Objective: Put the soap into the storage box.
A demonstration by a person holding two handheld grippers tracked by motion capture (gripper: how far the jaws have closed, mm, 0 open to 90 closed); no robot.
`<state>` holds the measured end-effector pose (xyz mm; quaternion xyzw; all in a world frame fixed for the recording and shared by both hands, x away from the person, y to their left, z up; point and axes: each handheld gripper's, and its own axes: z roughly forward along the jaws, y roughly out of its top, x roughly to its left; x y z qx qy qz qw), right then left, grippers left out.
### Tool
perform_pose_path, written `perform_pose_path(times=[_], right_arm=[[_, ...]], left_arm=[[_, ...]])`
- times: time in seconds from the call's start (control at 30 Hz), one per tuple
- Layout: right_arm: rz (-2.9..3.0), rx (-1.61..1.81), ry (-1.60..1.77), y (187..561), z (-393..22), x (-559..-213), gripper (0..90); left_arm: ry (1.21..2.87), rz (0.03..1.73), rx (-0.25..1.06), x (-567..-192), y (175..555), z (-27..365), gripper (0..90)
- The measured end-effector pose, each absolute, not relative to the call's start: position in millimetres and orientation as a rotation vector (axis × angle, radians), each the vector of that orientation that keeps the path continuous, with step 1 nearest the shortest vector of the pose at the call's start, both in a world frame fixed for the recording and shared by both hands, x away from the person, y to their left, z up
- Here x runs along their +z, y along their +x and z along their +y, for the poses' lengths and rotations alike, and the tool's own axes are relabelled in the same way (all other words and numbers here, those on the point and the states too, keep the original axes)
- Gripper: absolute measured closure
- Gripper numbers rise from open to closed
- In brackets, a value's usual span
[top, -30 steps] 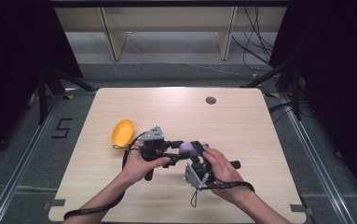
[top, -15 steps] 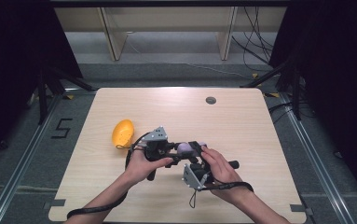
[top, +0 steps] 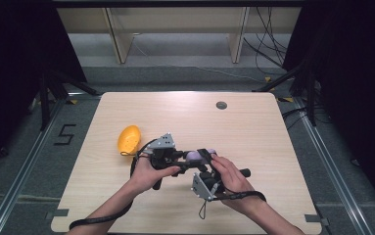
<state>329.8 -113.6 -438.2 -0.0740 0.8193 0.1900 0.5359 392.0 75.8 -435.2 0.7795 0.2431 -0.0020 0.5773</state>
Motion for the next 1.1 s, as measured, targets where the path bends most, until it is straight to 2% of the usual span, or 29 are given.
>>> perform_pose_path(times=[0.33, 0.5, 0.6, 0.77, 0.8, 0.83, 0.9, 1.1], right_arm=[[1.958, 0.447, -0.226, 334, -112, -435, 49.4], [1.967, 0.430, -0.198, 337, -115, -437, 36.6], [1.951, 0.422, -0.207, 339, -119, -435, 32.5], [1.922, 0.383, -0.242, 340, -128, -430, 32.4], [1.873, 0.335, -0.391, 348, -129, -420, 32.5], [1.873, 0.335, -0.391, 348, -129, -420, 32.5], [1.941, 0.420, -0.101, 342, -139, -432, 33.2], [1.977, 0.477, 0.043, 341, -154, -430, 36.0]], left_arm=[[1.833, 0.605, 0.037, -433, 387, 75, 58.7], [1.818, 0.633, 0.082, -430, 387, 76, 58.7], [1.801, 0.672, 0.103, -429, 388, 78, 58.8], [1.796, 0.719, 0.184, -427, 389, 83, 58.8], [1.795, 0.718, 0.194, -427, 389, 84, 58.8], [1.800, 0.690, 0.239, -428, 391, 85, 58.8], [1.802, 0.731, 0.269, -428, 389, 86, 58.8], [1.795, 0.824, 0.369, -430, 387, 91, 58.7]])
